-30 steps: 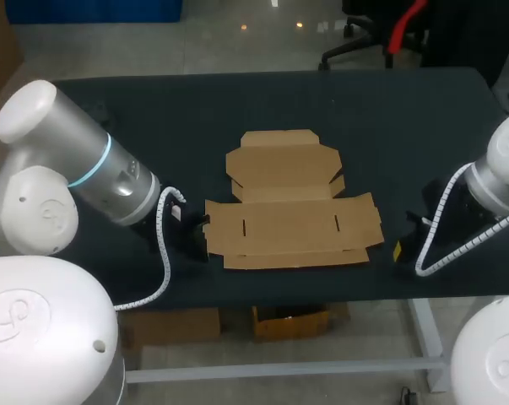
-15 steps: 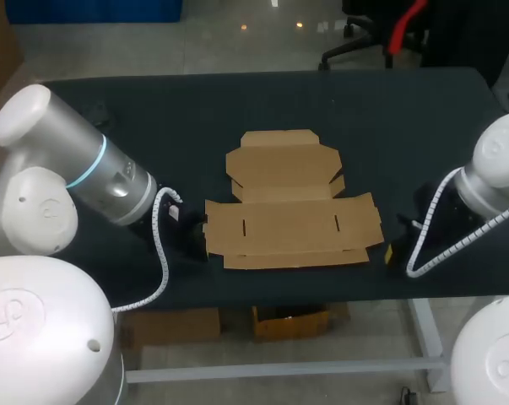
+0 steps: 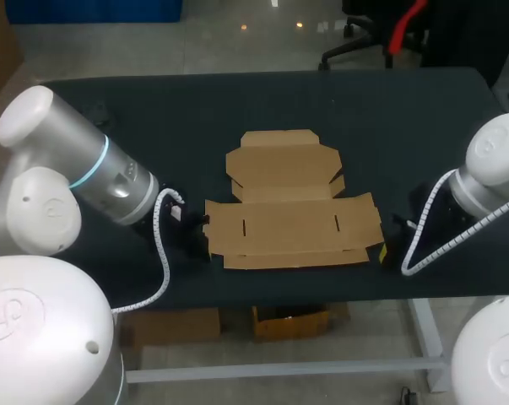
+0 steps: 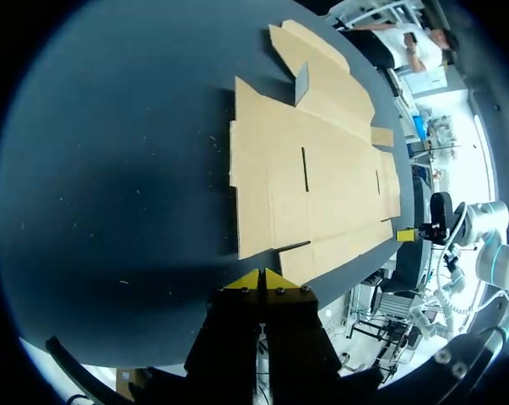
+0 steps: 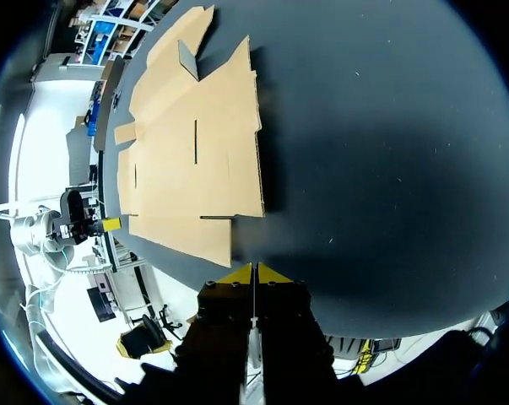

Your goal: Assemble the packaging by folding the flat box into shape, placing the metal phone stand inside, and closing the box properly

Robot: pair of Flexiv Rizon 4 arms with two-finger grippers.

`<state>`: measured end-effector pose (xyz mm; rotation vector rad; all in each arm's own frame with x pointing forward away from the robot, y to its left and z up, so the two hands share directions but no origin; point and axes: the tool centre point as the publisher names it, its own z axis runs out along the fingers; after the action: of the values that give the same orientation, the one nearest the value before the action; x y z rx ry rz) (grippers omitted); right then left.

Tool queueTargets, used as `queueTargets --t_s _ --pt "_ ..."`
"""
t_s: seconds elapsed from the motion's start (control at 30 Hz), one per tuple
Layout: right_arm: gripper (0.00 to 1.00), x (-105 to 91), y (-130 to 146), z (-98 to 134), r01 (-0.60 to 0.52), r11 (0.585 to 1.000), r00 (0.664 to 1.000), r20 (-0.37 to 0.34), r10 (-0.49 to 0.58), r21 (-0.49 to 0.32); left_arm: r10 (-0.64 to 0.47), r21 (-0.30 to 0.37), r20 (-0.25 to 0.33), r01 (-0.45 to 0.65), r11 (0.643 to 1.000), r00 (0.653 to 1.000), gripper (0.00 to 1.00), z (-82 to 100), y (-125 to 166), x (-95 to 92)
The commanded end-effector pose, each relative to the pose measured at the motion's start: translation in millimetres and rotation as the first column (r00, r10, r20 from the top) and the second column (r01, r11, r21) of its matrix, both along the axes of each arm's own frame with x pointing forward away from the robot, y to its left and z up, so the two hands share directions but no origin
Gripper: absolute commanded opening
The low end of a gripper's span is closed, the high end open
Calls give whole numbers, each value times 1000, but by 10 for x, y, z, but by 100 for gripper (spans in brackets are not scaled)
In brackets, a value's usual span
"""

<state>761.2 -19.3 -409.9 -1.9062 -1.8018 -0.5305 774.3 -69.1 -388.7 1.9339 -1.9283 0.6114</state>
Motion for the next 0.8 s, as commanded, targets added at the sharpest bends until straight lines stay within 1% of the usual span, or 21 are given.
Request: queueTargets --t_s 0.03,0.23,0.43,0.8 --pt "0 41 20 -13 -3 1000 1000 -1 3 3 -4 -2 -2 4 1000 1000 0 -20 -11 20" --pt "0 72 62 -18 -6 1000 1000 5 6 6 -9 -11 0 9 1000 1000 0 -17 -3 11" --pt "0 74 106 -75 -3 1000 1000 1 3 16 -12 -19 4 12 1000 1000 0 -5 15 -8" --pt "0 89 103 -100 5 1000 1000 2 -5 9 -22 -29 0 22 999 1000 0 -13 26 -22"
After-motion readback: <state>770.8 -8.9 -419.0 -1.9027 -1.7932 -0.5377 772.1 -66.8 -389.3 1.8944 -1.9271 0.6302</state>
